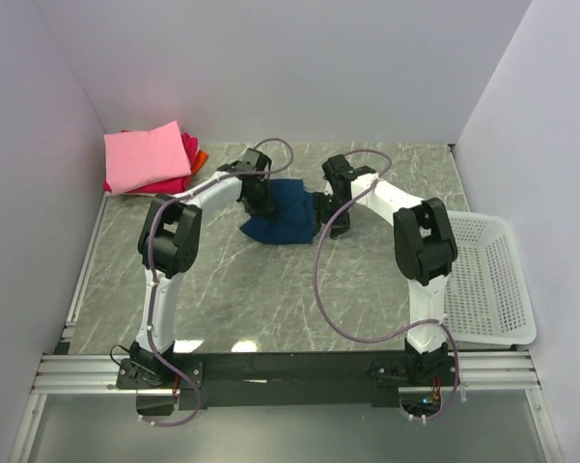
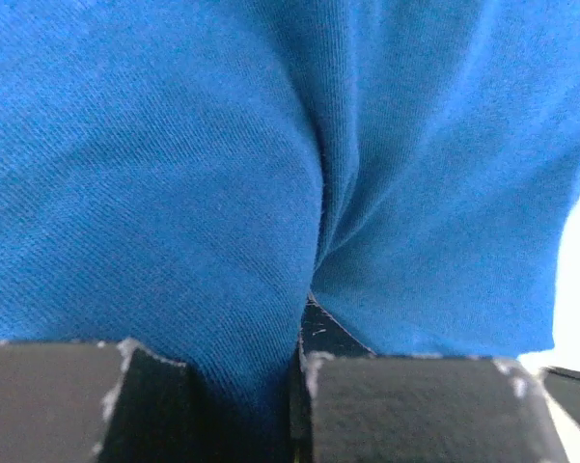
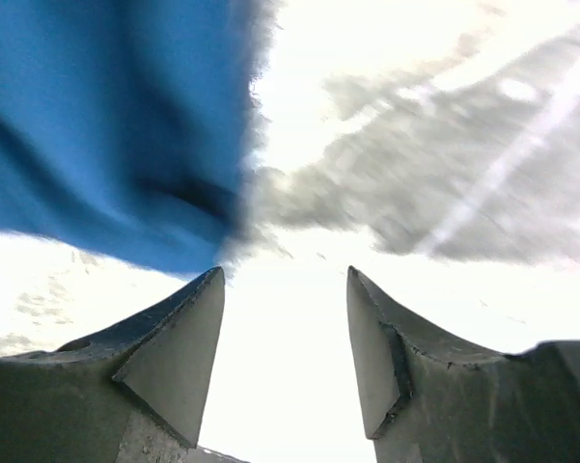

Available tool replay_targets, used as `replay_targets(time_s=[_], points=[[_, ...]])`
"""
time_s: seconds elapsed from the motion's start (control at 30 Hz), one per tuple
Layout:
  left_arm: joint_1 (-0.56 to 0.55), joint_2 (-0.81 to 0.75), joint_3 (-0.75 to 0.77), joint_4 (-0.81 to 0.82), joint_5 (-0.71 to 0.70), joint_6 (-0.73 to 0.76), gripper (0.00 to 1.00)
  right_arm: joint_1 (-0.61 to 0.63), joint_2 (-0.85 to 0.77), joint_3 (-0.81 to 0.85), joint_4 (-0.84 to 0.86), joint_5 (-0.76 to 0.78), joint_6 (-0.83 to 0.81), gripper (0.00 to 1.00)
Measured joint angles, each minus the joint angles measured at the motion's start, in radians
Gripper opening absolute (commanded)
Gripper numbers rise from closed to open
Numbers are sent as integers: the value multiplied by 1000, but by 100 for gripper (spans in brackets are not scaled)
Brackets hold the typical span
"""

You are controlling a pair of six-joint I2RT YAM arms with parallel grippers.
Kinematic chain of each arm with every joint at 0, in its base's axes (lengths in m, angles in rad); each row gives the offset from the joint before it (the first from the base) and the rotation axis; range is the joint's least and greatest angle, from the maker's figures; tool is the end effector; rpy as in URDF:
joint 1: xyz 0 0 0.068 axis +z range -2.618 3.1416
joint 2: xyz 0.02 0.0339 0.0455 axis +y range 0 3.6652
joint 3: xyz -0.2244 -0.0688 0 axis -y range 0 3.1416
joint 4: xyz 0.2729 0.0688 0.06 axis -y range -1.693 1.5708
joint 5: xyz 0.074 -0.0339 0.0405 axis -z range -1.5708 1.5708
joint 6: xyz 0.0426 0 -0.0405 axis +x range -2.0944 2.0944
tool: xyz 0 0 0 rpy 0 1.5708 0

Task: Fold and stack the t-shirts
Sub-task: Neatly place the folded tshirt to the corner

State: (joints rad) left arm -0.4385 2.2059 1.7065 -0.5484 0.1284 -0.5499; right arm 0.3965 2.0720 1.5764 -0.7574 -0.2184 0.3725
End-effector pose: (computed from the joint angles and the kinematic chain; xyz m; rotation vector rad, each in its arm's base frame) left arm 0.4318 -0.2085 0.1154 -0.1039 2.6965 -0.4952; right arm 0.3954 0.1756 0.1235 -0.0855 2.8915 0.4678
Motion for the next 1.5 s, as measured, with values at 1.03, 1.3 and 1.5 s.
replay_targets(time_s=[1.03,1.3,1.5], points=[[288,31,485,-344,-331,662,0,-13,-127,-2,-107,39,-22,61],[365,1,551,-353,-164,657,0,-13,-127,-28,-114,30,-24,61],[416,-6,599,-349,-75,616,0,-13,-127,-28,-120,30,-34,61]])
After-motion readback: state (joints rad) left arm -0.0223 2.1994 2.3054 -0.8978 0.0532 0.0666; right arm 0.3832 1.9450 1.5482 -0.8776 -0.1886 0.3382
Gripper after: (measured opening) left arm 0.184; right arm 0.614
